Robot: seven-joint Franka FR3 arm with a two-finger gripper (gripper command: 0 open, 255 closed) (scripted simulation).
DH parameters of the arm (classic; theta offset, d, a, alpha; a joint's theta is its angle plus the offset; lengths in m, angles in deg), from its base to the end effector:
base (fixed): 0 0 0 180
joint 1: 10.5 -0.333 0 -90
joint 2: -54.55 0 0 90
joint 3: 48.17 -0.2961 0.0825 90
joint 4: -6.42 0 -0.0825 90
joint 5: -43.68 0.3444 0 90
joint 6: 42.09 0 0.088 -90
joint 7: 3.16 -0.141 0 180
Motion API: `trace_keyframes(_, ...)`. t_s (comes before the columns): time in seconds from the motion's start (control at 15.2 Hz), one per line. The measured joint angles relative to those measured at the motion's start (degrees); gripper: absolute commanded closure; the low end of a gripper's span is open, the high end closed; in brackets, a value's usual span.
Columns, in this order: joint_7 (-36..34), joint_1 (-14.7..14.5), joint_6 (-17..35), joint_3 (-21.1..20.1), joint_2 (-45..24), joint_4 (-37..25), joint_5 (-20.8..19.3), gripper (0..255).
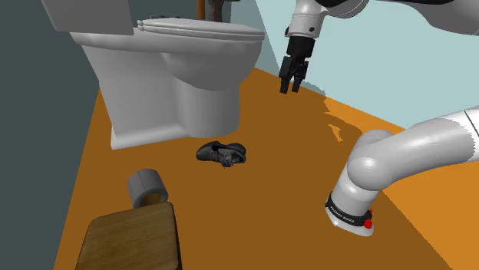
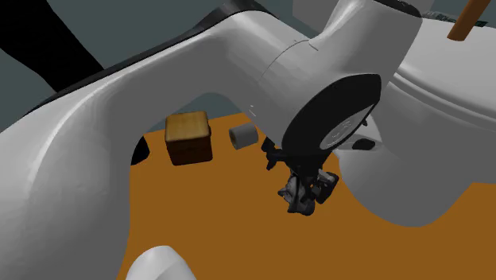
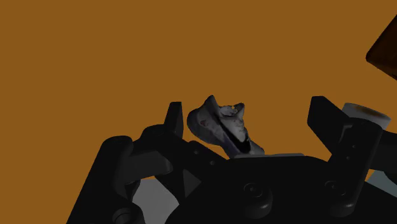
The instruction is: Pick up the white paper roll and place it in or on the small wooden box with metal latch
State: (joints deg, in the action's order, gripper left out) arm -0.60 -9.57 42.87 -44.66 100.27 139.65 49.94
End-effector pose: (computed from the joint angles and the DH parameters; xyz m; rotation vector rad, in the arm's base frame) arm 0.2678 -0.0093 0.5525 -2.9861 0.0093 0.0558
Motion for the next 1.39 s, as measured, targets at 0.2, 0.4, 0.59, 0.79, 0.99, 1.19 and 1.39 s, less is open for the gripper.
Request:
trace_keyframes(0.2,-1.42,-0.20,1.13,-0.99,-1.09,0.49,0.97,0)
trace_keyframes(0.4,-4.96,-0.89,4.39,-3.60,-5.22,0.49,3.46,0)
trace_keyframes(0.59,-8.31,-1.48,7.57,-5.90,-9.59,0.17,5.67,0)
trace_keyframes(0.79,-11.80,-2.22,11.46,-8.45,-15.27,-0.84,7.87,0)
trace_keyframes(0.99,-15.01,-2.77,13.95,-10.41,-20.58,-2.98,9.50,0)
trace_keyframes(1.19,-18.24,-3.43,17.39,-12.47,-26.62,-4.99,10.98,0)
trace_keyframes(1.39,-21.08,-3.95,20.27,-14.02,-32.54,-7.38,11.96,0)
